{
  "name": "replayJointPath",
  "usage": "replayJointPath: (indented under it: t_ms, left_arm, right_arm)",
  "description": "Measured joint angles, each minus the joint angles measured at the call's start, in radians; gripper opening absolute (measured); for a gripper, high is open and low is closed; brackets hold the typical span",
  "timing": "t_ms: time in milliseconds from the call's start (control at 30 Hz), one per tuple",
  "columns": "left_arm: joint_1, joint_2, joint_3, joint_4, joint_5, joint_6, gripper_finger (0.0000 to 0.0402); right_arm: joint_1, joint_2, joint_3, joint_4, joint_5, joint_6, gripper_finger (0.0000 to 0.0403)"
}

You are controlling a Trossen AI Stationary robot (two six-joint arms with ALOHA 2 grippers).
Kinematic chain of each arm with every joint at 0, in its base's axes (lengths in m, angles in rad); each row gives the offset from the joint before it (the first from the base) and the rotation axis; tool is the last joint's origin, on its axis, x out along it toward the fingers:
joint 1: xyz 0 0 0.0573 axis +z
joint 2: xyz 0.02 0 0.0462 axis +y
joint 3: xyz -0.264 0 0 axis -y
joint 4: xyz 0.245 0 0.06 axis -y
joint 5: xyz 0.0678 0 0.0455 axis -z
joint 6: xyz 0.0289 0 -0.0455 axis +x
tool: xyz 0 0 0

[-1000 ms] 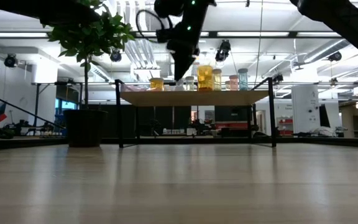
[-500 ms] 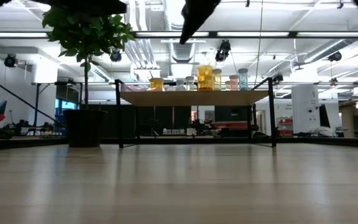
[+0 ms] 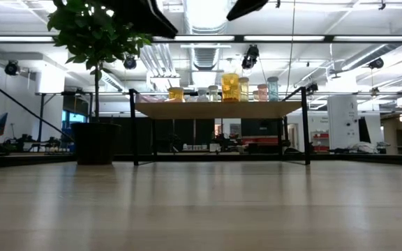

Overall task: Pick and place medicine bottles onto shelf by color
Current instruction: Put the transparent pill bottle on the shelf

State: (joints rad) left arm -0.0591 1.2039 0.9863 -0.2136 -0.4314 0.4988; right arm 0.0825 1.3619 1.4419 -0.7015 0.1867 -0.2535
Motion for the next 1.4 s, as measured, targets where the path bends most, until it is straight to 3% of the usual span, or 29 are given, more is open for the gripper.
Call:
replayJointPath:
  t_ms: [133, 233, 467, 800, 1400]
  left_arm:
    - [0.150, 0.052, 0.041, -0.008, 0.112, 0.083, 0.0195]
    - [0.236, 0.094, 0.074, -0.006, 0.119, 0.145, 0.0200]
    - [0.393, 0.230, 0.154, -0.006, 0.237, 0.250, 0.0248]
    - [0.460, 0.382, 0.203, 0.077, 0.259, 0.533, 0.0264]
    - [0.506, 0.414, 0.191, 0.117, 0.356, 0.475, 0.0264]
  right_arm:
    - [-0.011, -0.082, -0.101, 0.079, -0.002, -0.009, 0.0201]
    - [-0.018, -0.139, -0.160, 0.115, -0.002, -0.009, 0.0201]
    - [-0.023, -0.205, -0.260, 0.203, -0.003, -0.019, 0.0201]
    - [-0.058, -0.226, -0.315, 0.225, -0.002, -0.028, 0.0201]
    - [-0.070, -0.228, -0.350, 0.248, -0.002, -0.010, 0.0201]
